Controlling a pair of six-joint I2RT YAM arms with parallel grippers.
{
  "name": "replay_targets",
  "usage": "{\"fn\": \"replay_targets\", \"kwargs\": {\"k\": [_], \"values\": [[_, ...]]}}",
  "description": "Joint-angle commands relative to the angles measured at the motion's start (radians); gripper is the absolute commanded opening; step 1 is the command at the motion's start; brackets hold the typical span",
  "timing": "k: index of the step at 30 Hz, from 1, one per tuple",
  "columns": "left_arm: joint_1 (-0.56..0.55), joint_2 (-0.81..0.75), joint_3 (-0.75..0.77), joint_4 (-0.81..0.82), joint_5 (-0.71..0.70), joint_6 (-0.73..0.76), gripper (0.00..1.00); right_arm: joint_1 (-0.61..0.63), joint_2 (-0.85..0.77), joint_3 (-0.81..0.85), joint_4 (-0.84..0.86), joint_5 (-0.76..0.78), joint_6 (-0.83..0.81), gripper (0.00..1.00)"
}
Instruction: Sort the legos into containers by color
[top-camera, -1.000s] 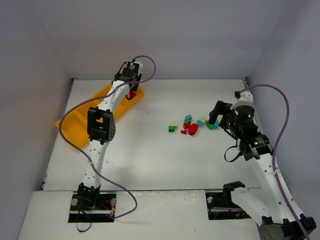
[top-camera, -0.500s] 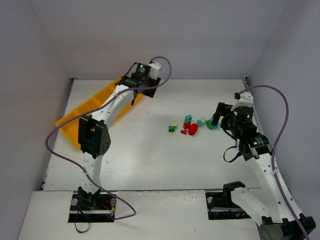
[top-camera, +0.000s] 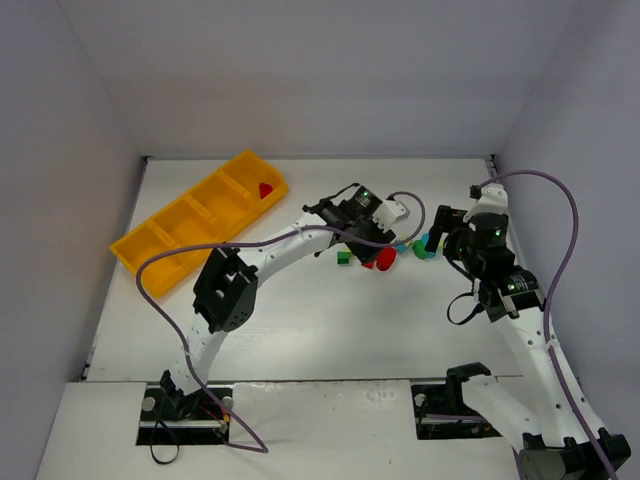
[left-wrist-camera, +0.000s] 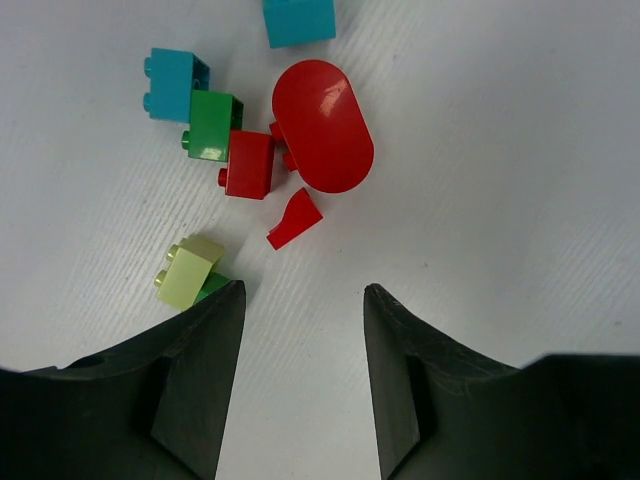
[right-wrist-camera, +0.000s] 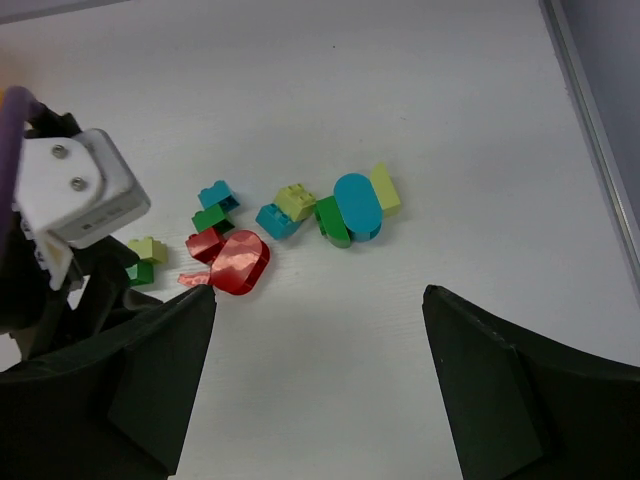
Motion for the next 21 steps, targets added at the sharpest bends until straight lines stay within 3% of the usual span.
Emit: {"fn": "replay_targets", "kwargs": {"k": [1, 21], "values": [[-0.01, -0.002, 0.021, 0.025, 0.005, 0.025, 0.45, -0.008, -0.017, 0.0, 0.043, 0.003, -0.003, 0.81], [-0.022, 0.15, 0.11, 0.049, -0.053, 0.035, 0.45, -0.008, -0.029, -0.003, 0.025, -0.02, -0.001, 0.82]]}}
